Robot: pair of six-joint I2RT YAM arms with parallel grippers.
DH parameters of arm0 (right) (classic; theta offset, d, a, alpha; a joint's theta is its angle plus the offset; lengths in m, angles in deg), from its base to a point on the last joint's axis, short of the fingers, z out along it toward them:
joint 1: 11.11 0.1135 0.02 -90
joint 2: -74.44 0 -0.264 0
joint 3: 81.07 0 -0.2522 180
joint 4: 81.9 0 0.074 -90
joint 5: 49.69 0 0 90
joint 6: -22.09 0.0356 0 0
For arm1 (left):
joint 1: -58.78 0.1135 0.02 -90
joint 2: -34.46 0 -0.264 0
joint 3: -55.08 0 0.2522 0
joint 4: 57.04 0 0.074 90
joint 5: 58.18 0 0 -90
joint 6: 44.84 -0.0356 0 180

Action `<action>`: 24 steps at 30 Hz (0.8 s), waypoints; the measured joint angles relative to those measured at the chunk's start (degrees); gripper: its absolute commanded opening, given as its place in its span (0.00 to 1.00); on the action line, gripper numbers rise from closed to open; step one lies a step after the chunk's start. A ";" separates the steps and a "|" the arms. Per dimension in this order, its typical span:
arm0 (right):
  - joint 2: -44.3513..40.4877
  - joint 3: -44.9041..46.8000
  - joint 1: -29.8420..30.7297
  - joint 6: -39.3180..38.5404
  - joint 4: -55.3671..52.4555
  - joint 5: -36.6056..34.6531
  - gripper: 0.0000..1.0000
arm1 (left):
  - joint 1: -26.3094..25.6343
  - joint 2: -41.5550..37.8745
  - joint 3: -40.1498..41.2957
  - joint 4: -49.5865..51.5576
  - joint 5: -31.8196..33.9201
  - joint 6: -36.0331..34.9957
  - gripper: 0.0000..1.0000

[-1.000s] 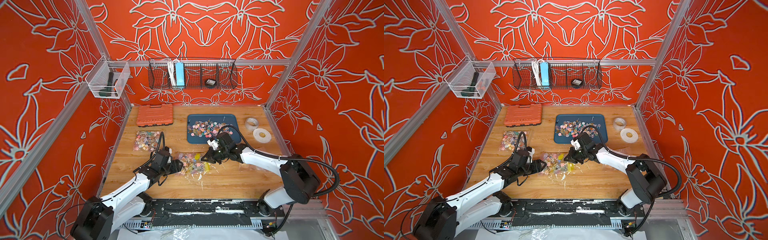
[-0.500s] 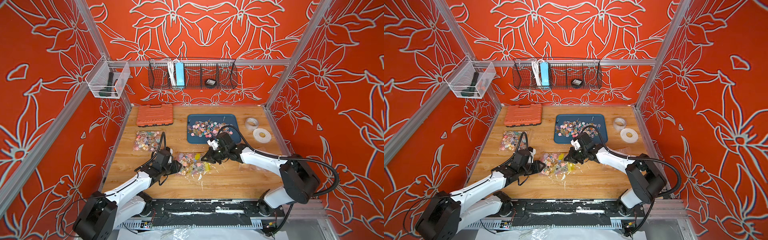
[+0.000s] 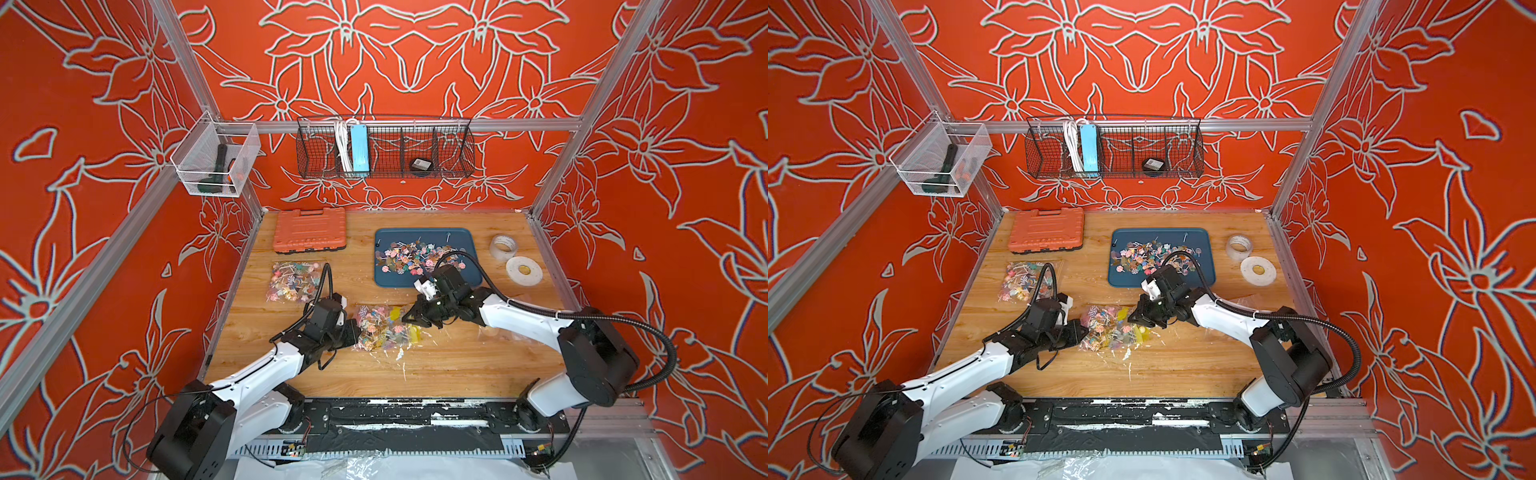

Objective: Pour candies out of the ziploc bag
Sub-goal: Pick up the ziploc bag from the center of the board.

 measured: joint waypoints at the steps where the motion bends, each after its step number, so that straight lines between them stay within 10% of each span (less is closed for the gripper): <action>1: 0.00 0.00 0.00 0.00 0.00 -0.02 0.00 | 0.00 -0.17 0.00 0.07 0.00 -0.02 0.00; 10: 0.00 0.00 0.00 0.00 -0.02 -0.02 0.00 | 0.00 -0.83 0.00 0.31 0.42 -0.09 0.43; 24: 0.00 0.00 0.00 0.00 -0.02 -0.02 0.00 | 0.02 2.51 -3.32 0.37 2.03 -1.62 0.31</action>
